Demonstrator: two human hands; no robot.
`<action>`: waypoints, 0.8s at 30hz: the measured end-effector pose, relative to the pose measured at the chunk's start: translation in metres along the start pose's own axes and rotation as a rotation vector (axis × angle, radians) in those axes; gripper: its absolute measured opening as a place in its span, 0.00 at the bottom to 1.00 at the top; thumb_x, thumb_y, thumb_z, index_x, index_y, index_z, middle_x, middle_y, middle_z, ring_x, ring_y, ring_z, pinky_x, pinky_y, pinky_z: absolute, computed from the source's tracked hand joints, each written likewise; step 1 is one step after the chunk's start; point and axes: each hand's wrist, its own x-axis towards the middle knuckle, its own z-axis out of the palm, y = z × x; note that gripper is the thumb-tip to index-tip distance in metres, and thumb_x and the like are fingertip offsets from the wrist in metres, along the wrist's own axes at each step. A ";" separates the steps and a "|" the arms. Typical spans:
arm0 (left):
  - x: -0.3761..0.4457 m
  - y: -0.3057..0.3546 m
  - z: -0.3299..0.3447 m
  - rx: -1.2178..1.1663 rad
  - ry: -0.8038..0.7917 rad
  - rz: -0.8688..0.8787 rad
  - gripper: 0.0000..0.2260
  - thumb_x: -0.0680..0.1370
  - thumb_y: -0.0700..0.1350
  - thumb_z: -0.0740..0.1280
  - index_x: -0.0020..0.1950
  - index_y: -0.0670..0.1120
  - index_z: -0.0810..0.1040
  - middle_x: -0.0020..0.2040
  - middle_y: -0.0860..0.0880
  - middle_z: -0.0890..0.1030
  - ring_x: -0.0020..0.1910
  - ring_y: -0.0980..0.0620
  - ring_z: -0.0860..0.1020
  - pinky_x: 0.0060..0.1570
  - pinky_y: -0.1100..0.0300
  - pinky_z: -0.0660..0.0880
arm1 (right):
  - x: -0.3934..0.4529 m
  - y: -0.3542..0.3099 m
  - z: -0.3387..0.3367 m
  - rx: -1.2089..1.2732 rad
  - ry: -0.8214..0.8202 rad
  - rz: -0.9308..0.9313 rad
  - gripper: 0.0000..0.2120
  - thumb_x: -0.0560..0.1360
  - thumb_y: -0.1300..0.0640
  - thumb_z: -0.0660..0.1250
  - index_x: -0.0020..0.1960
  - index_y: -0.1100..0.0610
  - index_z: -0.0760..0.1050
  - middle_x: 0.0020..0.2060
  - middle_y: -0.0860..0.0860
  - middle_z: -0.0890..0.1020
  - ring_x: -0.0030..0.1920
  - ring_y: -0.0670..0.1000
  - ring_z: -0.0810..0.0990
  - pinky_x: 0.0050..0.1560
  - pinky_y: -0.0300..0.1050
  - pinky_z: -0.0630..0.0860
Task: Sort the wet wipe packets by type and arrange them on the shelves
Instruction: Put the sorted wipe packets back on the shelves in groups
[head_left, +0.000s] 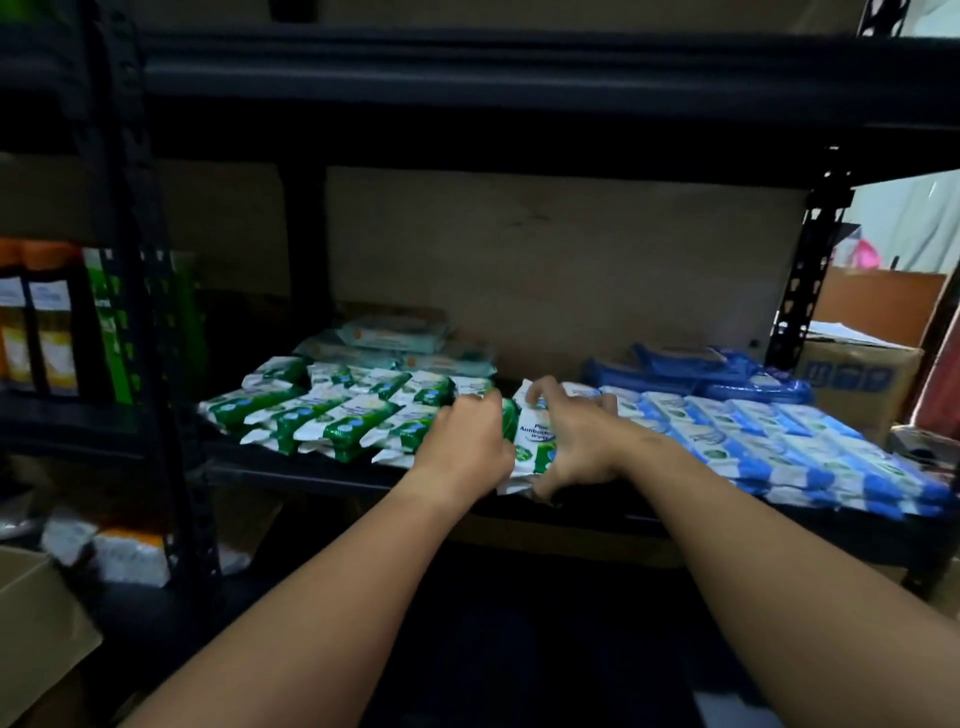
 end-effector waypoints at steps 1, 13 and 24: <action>0.005 -0.002 0.004 0.007 -0.019 -0.005 0.15 0.74 0.45 0.67 0.59 0.44 0.73 0.55 0.42 0.80 0.56 0.37 0.78 0.53 0.46 0.77 | 0.004 0.002 -0.001 -0.015 -0.018 -0.008 0.43 0.59 0.41 0.80 0.64 0.47 0.58 0.42 0.42 0.73 0.50 0.51 0.69 0.55 0.51 0.63; 0.020 -0.009 0.014 0.143 -0.067 0.028 0.13 0.79 0.50 0.64 0.59 0.43 0.74 0.52 0.40 0.79 0.52 0.36 0.78 0.46 0.50 0.74 | 0.032 0.020 0.002 -0.056 -0.122 0.043 0.45 0.48 0.27 0.71 0.62 0.41 0.68 0.59 0.48 0.70 0.60 0.54 0.71 0.63 0.55 0.73; 0.007 -0.035 -0.028 0.239 -0.180 0.291 0.28 0.78 0.56 0.48 0.74 0.53 0.71 0.69 0.49 0.76 0.70 0.49 0.67 0.71 0.47 0.53 | 0.002 0.016 0.004 -0.158 -0.009 -0.057 0.36 0.70 0.33 0.72 0.73 0.42 0.66 0.69 0.50 0.72 0.72 0.54 0.63 0.71 0.59 0.53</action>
